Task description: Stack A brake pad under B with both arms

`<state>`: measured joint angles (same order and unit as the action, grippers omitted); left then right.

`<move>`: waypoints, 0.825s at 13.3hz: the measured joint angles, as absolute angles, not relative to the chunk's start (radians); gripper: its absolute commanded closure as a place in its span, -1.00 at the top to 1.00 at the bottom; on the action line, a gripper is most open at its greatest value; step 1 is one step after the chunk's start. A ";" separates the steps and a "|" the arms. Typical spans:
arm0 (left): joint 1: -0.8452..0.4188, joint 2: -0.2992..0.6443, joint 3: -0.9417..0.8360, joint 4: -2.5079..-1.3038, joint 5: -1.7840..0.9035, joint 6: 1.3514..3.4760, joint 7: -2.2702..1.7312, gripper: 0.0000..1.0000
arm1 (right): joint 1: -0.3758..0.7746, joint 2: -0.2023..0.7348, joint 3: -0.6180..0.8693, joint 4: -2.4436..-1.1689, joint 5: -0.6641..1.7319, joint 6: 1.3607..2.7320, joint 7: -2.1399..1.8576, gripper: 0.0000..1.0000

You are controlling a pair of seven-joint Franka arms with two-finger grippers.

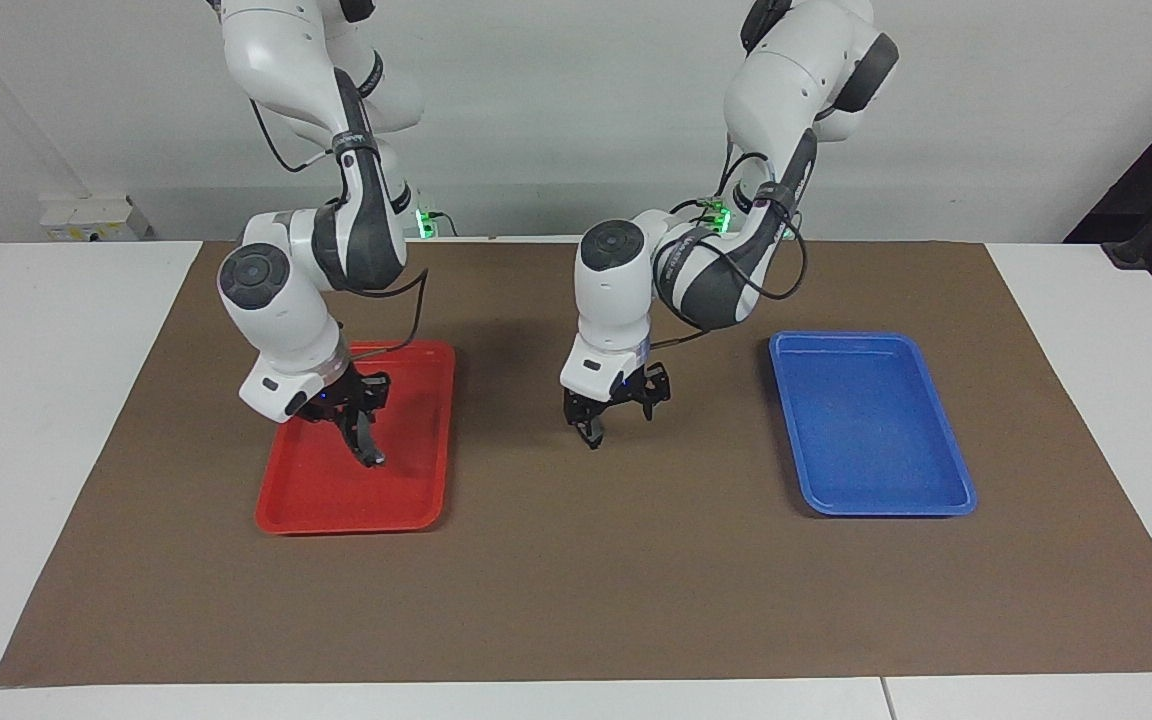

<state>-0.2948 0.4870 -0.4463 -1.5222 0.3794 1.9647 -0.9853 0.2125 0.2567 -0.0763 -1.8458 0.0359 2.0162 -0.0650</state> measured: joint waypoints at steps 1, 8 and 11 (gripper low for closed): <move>-0.276 0.446 -0.444 -1.516 0.350 1.913 -0.933 0.99 | 0.239 0.263 -0.075 -1.816 0.036 1.997 -0.033 -1.00; -0.051 0.187 -0.383 -1.509 0.139 1.636 -0.435 1.00 | 0.423 0.311 -0.071 -1.744 0.146 2.012 0.159 -1.00; -0.044 0.112 -0.208 -1.510 0.042 1.567 -0.211 1.00 | 0.502 0.348 -0.070 -1.729 0.151 2.045 0.237 -1.00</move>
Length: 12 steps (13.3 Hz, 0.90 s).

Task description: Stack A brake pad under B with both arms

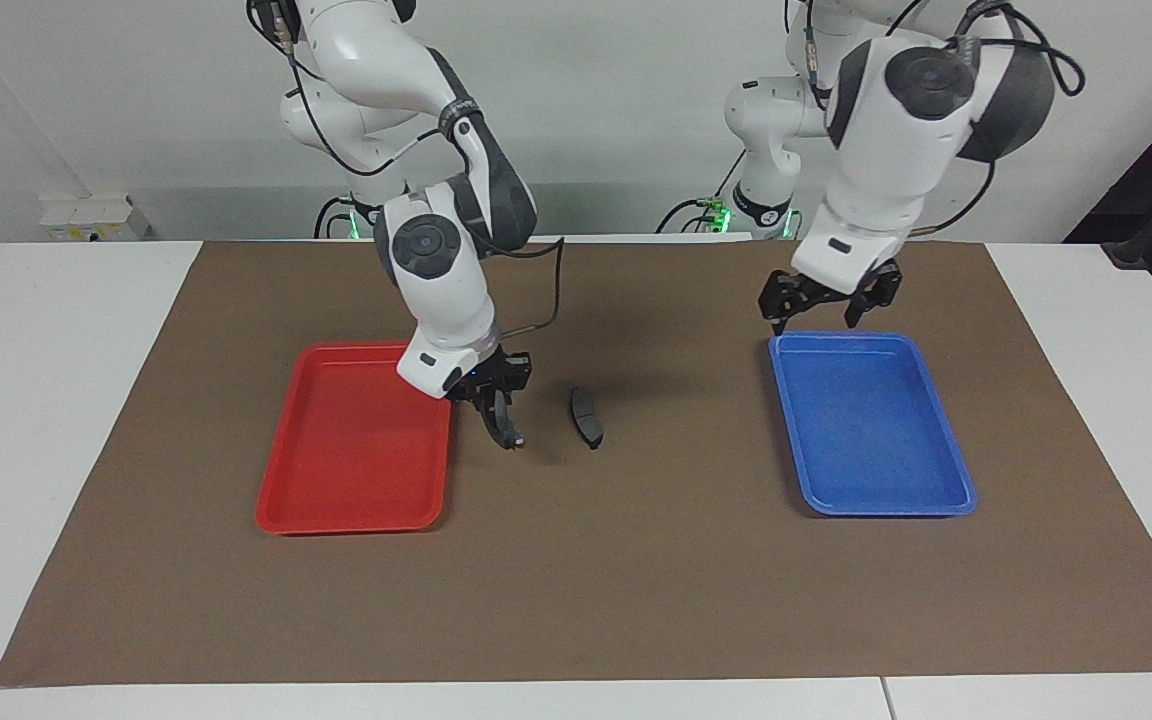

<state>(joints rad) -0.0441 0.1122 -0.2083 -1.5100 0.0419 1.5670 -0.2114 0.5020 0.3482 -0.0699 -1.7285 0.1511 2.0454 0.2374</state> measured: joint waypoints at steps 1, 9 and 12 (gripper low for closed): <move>-0.044 0.095 -0.152 -1.510 0.019 1.560 -0.152 1.00 | 0.526 0.363 -0.070 -1.723 0.151 2.059 0.262 -1.00; -0.061 -0.013 -0.067 -1.537 -0.013 1.518 -0.052 1.00 | 0.590 0.446 -0.067 -1.711 0.151 2.142 0.287 -1.00; -0.061 -0.025 -0.054 -1.555 -0.013 1.516 -0.052 1.00 | 0.612 0.450 -0.066 -1.711 0.151 2.146 0.287 -1.00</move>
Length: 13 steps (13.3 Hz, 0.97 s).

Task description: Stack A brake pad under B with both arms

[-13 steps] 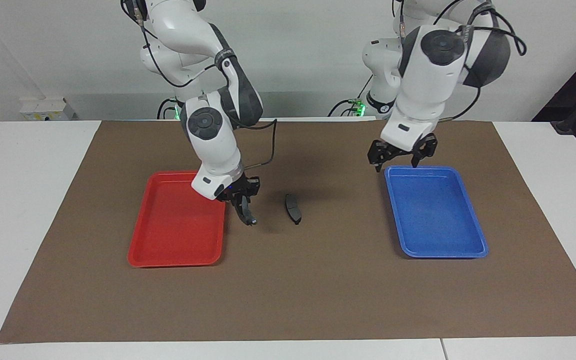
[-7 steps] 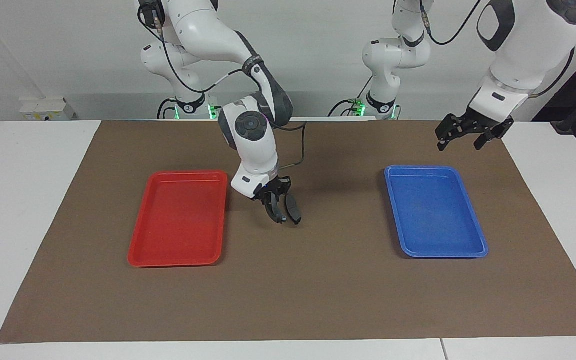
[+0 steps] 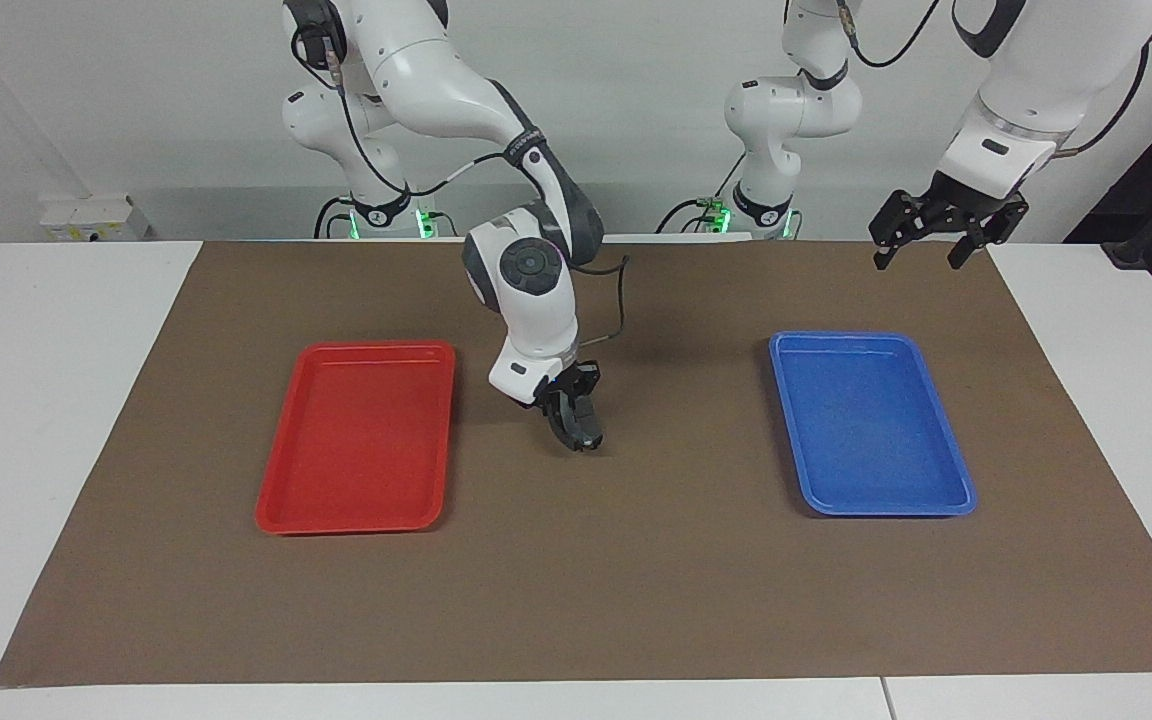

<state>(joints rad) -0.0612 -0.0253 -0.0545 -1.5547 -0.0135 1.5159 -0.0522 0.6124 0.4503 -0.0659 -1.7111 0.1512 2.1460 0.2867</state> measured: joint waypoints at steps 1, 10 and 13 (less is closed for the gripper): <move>-0.061 -0.025 -0.050 -1.558 -0.013 1.516 -0.052 1.00 | 0.621 0.455 -0.066 -1.711 0.151 2.160 0.287 -1.00; -0.062 -0.025 -0.040 -1.566 -0.013 1.516 -0.052 1.00 | 0.635 0.472 -0.064 -1.713 0.152 2.204 0.287 -1.00; -0.062 -0.025 -0.040 -1.566 -0.013 1.516 -0.052 1.00 | 0.635 0.482 -0.064 -1.716 0.152 2.222 0.287 -1.00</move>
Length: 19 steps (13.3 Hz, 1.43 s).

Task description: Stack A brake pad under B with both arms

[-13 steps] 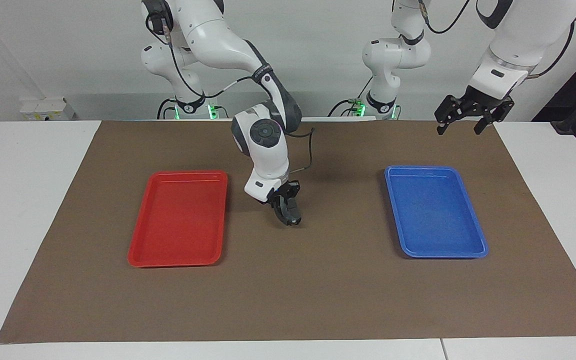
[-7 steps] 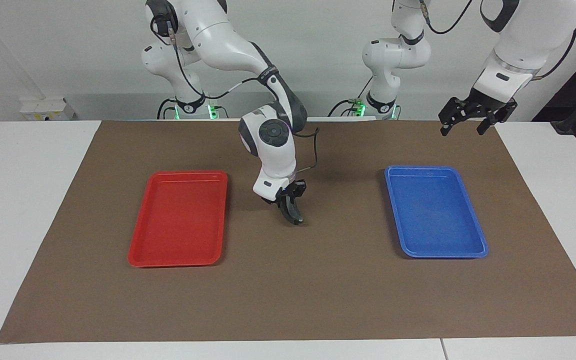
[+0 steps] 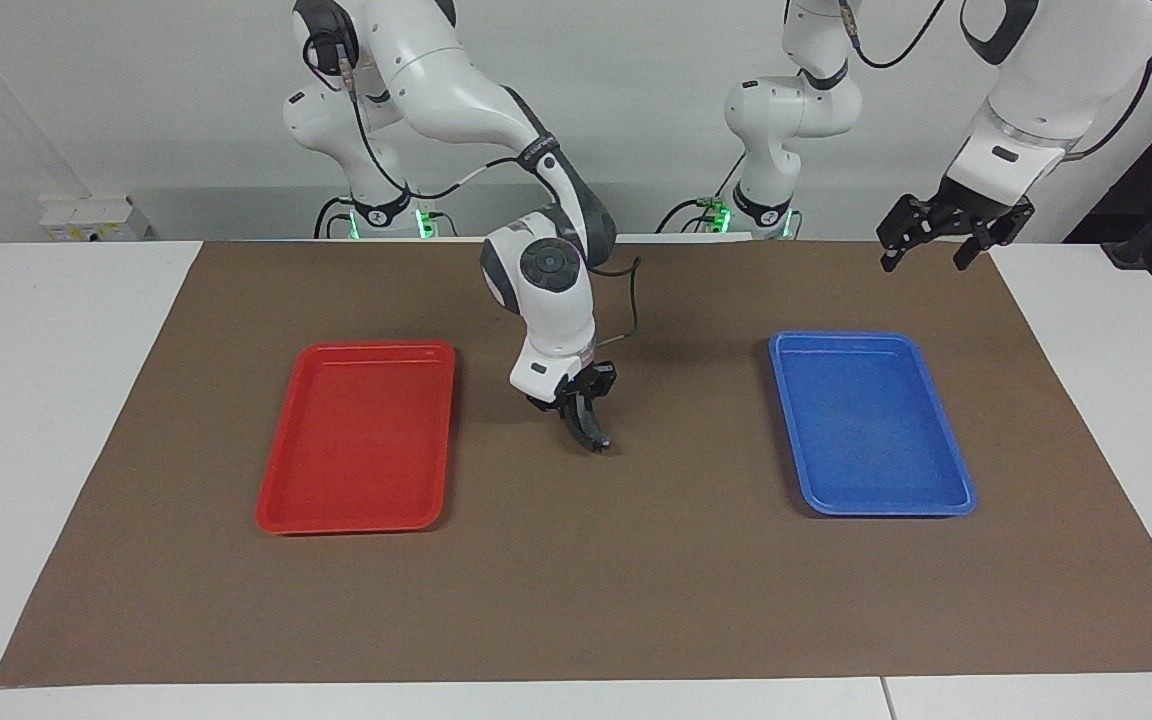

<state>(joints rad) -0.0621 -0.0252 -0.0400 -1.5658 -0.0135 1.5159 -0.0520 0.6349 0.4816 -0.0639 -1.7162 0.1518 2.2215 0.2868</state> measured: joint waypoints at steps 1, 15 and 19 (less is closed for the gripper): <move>-0.062 -0.025 -0.040 -1.566 -0.013 1.516 -0.052 1.00 | 0.635 0.483 -0.064 -1.716 0.152 2.222 0.287 -1.00; -0.064 -0.025 -0.040 -1.566 -0.013 1.516 -0.052 1.00 | 0.635 0.482 -0.060 -1.726 0.152 2.242 0.287 -0.99; -0.064 -0.025 -0.040 -1.567 -0.013 1.516 -0.052 1.00 | 0.635 0.480 -0.058 -1.735 0.152 2.250 0.287 -0.99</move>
